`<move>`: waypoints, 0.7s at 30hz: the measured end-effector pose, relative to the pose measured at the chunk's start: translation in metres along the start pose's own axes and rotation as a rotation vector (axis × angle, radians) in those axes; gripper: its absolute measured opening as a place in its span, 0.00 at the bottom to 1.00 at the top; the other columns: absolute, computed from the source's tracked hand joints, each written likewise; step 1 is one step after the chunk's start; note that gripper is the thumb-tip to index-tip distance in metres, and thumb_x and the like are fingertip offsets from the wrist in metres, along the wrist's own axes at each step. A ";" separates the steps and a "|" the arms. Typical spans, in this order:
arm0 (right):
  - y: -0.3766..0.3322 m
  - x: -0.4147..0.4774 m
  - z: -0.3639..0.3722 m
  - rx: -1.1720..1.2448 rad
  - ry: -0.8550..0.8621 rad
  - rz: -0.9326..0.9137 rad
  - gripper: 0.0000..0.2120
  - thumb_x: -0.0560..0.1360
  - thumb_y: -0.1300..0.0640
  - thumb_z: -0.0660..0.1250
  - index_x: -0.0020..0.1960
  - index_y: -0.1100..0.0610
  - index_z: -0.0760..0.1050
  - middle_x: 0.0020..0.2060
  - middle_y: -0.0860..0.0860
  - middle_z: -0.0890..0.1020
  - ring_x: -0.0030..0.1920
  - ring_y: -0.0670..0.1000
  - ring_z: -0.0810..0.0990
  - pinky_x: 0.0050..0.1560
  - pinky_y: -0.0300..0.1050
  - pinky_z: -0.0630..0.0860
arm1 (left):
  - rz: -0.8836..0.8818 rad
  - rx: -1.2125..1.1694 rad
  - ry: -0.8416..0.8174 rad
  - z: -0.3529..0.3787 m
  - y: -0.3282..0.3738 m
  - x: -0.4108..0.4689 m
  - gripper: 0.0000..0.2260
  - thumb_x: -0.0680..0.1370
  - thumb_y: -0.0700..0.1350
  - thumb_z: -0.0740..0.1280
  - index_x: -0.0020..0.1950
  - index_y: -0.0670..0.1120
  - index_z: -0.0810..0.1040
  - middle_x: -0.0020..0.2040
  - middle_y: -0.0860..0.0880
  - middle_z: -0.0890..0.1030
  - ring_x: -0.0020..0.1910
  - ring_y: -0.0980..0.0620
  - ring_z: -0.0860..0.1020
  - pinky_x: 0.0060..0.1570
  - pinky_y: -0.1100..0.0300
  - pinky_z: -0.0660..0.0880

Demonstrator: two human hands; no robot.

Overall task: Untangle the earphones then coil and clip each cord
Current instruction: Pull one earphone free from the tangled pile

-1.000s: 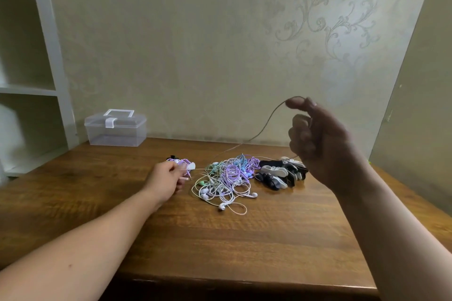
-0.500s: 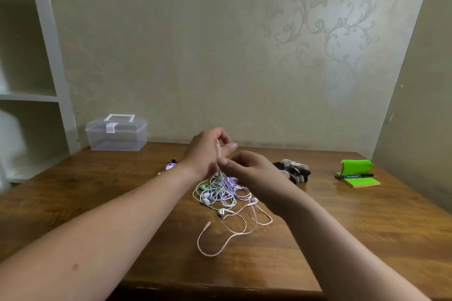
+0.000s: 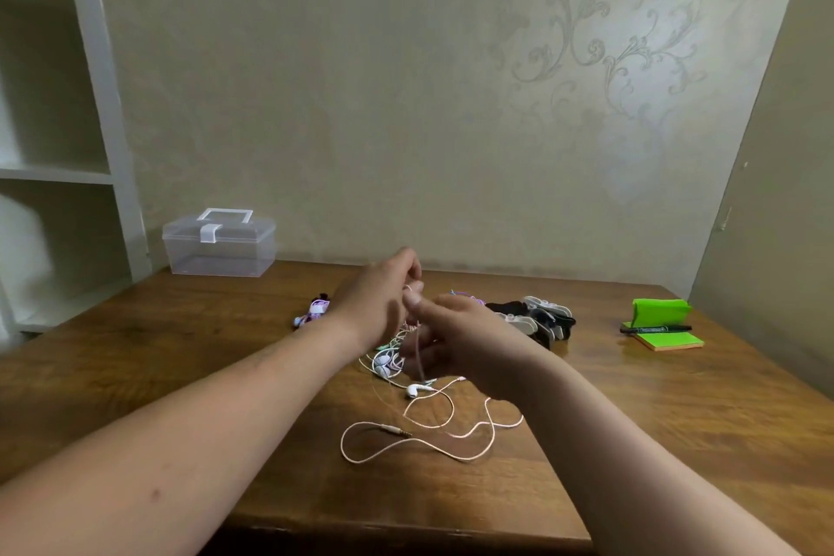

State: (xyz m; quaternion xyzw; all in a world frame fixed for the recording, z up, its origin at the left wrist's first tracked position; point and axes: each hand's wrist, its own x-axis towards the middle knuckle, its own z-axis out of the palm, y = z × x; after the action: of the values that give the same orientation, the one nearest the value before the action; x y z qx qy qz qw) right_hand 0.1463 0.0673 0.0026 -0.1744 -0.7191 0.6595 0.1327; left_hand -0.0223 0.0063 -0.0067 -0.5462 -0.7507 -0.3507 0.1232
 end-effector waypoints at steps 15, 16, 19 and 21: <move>0.013 -0.001 -0.066 0.303 0.518 -0.153 0.16 0.82 0.54 0.64 0.36 0.55 0.68 0.23 0.46 0.60 0.22 0.47 0.55 0.26 0.40 0.49 | -0.482 -0.921 -0.065 -0.047 -0.027 0.001 0.15 0.83 0.50 0.68 0.39 0.45 0.72 0.24 0.52 0.63 0.21 0.56 0.59 0.22 0.66 0.56; 0.016 0.001 -0.066 0.171 0.534 -0.133 0.17 0.82 0.52 0.64 0.36 0.56 0.71 0.23 0.47 0.63 0.22 0.47 0.59 0.26 0.40 0.54 | -0.475 -0.898 -0.076 -0.047 -0.023 0.000 0.16 0.82 0.50 0.68 0.38 0.45 0.72 0.25 0.52 0.62 0.21 0.56 0.57 0.21 0.66 0.54; 0.022 0.002 -0.055 -0.600 0.544 -0.094 0.23 0.82 0.37 0.60 0.43 0.55 0.78 0.35 0.50 0.77 0.37 0.52 0.75 0.38 0.46 0.70 | -0.383 -0.695 -0.139 -0.040 -0.010 0.000 0.16 0.82 0.48 0.70 0.36 0.44 0.74 0.25 0.51 0.64 0.22 0.55 0.59 0.23 0.64 0.56; 0.019 0.004 -0.040 -0.914 0.560 -0.221 0.25 0.80 0.34 0.60 0.62 0.53 0.78 0.55 0.53 0.79 0.58 0.54 0.77 0.57 0.51 0.74 | -0.300 -0.525 -0.186 -0.033 0.000 0.003 0.15 0.80 0.45 0.71 0.34 0.46 0.74 0.25 0.52 0.67 0.24 0.56 0.62 0.25 0.61 0.59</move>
State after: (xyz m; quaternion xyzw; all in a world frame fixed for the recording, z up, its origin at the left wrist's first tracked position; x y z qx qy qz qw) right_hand 0.1611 0.1065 -0.0127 -0.3067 -0.8836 0.1902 0.2983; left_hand -0.0303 -0.0135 0.0191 -0.4723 -0.7147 -0.4953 -0.1442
